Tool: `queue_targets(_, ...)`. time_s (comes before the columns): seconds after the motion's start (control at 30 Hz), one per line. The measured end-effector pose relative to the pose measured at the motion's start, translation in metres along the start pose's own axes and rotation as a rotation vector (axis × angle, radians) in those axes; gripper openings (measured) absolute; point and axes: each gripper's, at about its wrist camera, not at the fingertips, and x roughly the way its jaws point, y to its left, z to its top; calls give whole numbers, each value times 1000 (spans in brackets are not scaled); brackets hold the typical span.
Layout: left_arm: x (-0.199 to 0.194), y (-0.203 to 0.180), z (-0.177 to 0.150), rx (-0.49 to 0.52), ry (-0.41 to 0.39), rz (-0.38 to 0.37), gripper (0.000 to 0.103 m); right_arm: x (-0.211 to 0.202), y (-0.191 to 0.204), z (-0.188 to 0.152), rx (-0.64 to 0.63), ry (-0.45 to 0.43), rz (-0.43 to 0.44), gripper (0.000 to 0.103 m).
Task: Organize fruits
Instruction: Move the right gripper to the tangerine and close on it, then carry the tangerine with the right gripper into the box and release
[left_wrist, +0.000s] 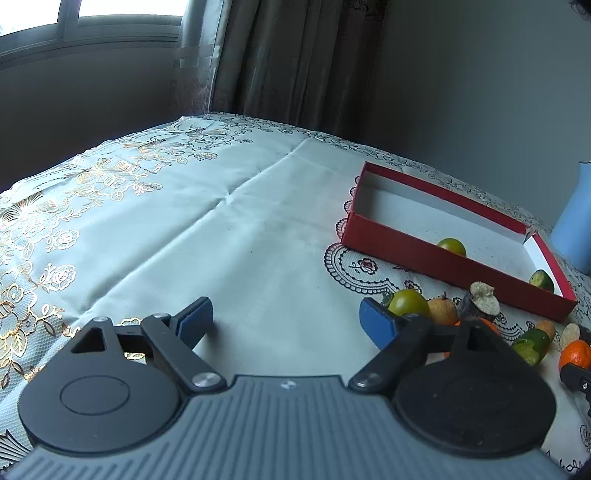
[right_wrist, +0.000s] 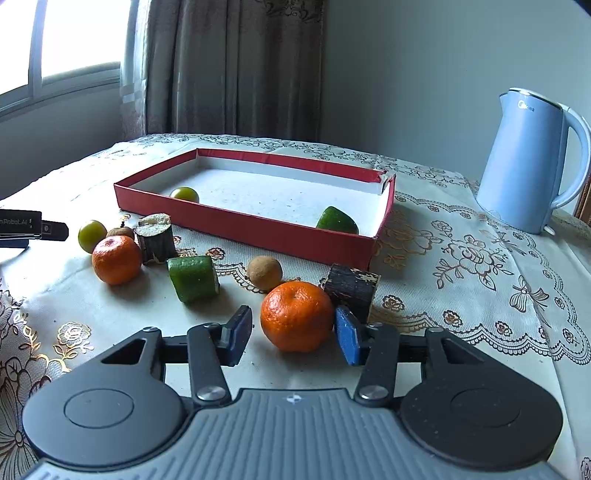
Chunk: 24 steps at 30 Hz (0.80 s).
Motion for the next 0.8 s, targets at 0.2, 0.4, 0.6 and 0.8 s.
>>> queue_targets(0.2, -1, 0, 0, -1, -9, 0, 89, 1, -2, 0, 10, 5, -6, 42)
queue_targets(0.4, -2, -1, 0, -4, -20, 8, 96, -6, -4, -1, 30, -24, 11, 42)
queue_targets(0.6, -2, -2, 0, 1, -26, 13, 103, -25, -2, 15, 40, -109, 32, 42)
queue_targets(0.8, 1, -3, 0, 3, -9, 25, 103, -9, 1, 60, -5, -195, -8, 42)
